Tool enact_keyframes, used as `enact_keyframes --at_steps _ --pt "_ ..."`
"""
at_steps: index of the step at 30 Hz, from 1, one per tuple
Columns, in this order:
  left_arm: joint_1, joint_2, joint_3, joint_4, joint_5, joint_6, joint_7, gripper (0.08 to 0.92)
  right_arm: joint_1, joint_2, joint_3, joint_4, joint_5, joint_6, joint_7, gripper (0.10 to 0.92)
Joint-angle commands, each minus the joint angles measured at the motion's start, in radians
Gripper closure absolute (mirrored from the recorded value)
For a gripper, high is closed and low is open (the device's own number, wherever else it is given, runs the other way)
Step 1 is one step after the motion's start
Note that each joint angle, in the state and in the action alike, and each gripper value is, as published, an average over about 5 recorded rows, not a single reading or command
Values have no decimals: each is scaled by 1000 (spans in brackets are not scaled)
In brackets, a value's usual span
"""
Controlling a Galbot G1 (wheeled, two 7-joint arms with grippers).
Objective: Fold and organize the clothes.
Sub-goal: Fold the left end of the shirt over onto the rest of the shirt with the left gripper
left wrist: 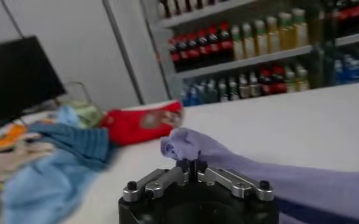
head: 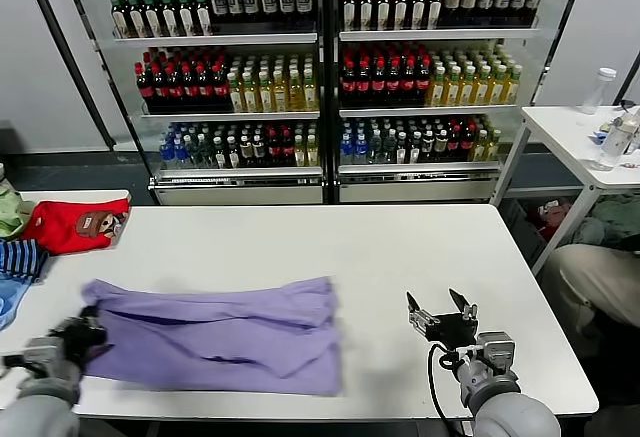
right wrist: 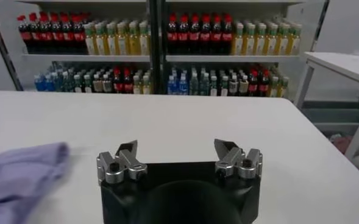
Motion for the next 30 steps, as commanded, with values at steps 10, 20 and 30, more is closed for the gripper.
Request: enact_keyframes --at_steps 10,20,30 --pt "-52 -203 572 -235 11 6 42 889 -50 4 50 23 -10 1 -1 203" --pt "-152 -259 590 -94 55 5 44 889 -37 19 17 6 -28 1 3 203" --pt "-173 -310 691 -67 124 5 47 889 -13 20 2 -5 -34 -1 5 203"
